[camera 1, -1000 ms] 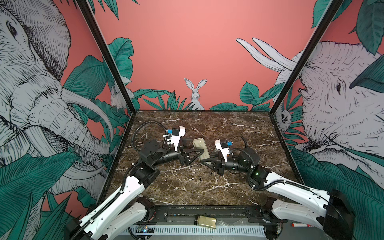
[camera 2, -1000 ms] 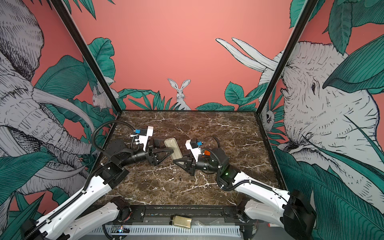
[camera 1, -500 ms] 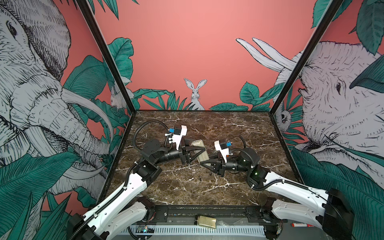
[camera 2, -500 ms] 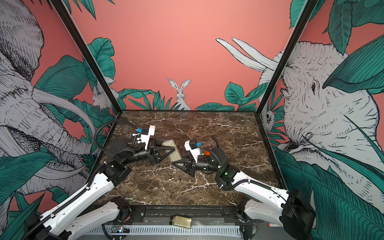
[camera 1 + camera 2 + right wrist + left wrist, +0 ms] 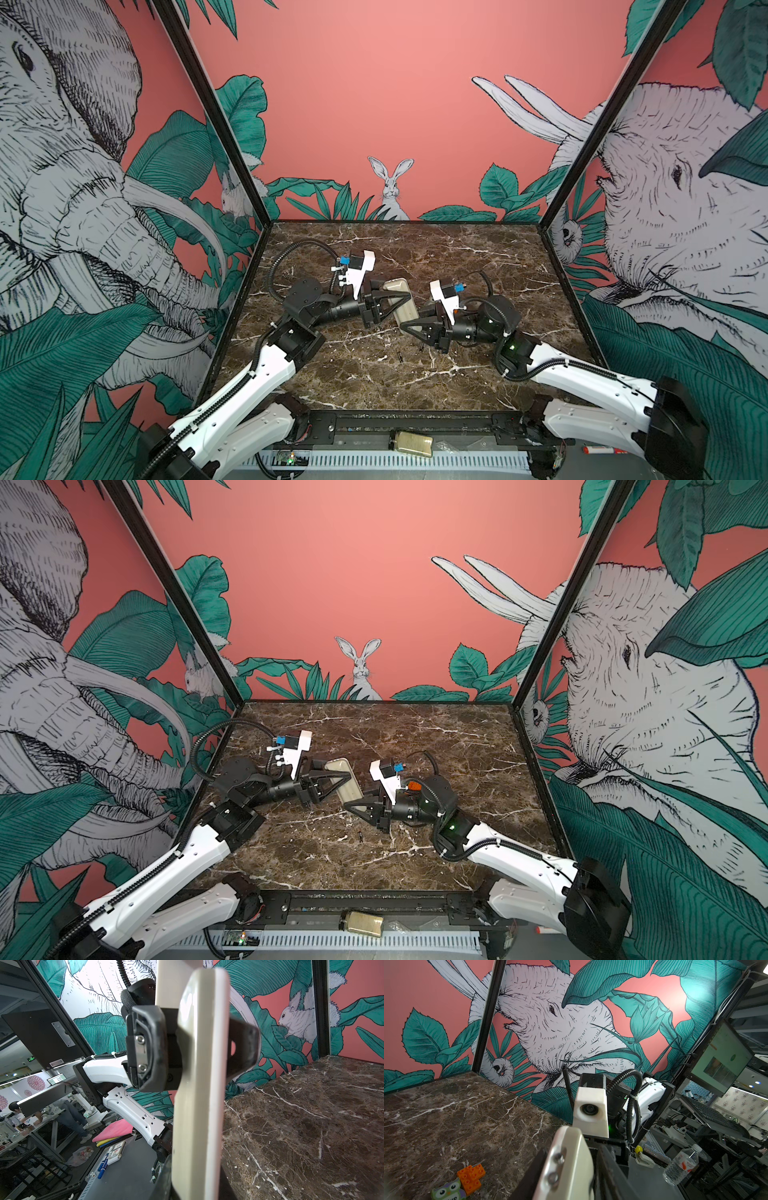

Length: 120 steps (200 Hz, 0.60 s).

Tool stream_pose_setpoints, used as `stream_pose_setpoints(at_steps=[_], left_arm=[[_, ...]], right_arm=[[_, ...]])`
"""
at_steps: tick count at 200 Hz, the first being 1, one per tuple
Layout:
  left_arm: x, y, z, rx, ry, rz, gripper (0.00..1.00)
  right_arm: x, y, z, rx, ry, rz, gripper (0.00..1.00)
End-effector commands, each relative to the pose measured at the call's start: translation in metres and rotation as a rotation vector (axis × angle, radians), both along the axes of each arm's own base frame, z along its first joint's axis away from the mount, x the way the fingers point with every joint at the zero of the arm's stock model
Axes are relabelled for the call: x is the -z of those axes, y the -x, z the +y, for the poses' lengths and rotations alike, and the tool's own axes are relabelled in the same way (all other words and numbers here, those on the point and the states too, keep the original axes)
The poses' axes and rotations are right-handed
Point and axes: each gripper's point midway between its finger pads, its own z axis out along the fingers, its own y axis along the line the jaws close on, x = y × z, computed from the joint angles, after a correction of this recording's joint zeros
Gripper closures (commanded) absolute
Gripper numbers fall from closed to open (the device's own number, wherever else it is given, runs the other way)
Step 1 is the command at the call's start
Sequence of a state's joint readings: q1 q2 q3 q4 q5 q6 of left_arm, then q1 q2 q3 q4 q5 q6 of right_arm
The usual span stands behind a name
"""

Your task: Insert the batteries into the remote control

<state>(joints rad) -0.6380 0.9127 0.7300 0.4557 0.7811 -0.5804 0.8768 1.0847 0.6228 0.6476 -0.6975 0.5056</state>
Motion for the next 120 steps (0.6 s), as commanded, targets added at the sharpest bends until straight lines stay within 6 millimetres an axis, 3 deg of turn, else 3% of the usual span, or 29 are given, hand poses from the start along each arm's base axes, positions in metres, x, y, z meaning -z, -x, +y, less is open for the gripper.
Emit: stream_pose_setpoints(at_steps=[1, 37, 64, 88, 120], left_arm=[[-0.0008, 0.0024, 0.0, 0.01, 0.016, -0.018, 0.64], [-0.0003, 0.0021, -0.0001, 0.01, 0.017, -0.018, 0.75], [0.0017, 0.0014, -0.0007, 0.01, 0.014, -0.012, 0.86], [0.0032, 0.0006, -0.0011, 0.009, 0.012, -0.008, 0.93], [0.0056, -0.0012, -0.002, 0.006, 0.01, -0.002, 1.0]], right_arm=[[-0.0328, 0.006, -0.0014, -0.023, -0.092, -0.075, 1.0], [-0.0296, 0.0036, 0.0001, -0.017, -0.083, -0.065, 1.0], [-0.0282, 0.0022, -0.0012, 0.0, -0.077, -0.07, 0.94], [-0.0294, 0.0012, -0.0031, 0.015, -0.077, -0.079, 0.79], [-0.0276, -0.0014, -0.0059, 0.044, -0.066, -0.094, 0.36]])
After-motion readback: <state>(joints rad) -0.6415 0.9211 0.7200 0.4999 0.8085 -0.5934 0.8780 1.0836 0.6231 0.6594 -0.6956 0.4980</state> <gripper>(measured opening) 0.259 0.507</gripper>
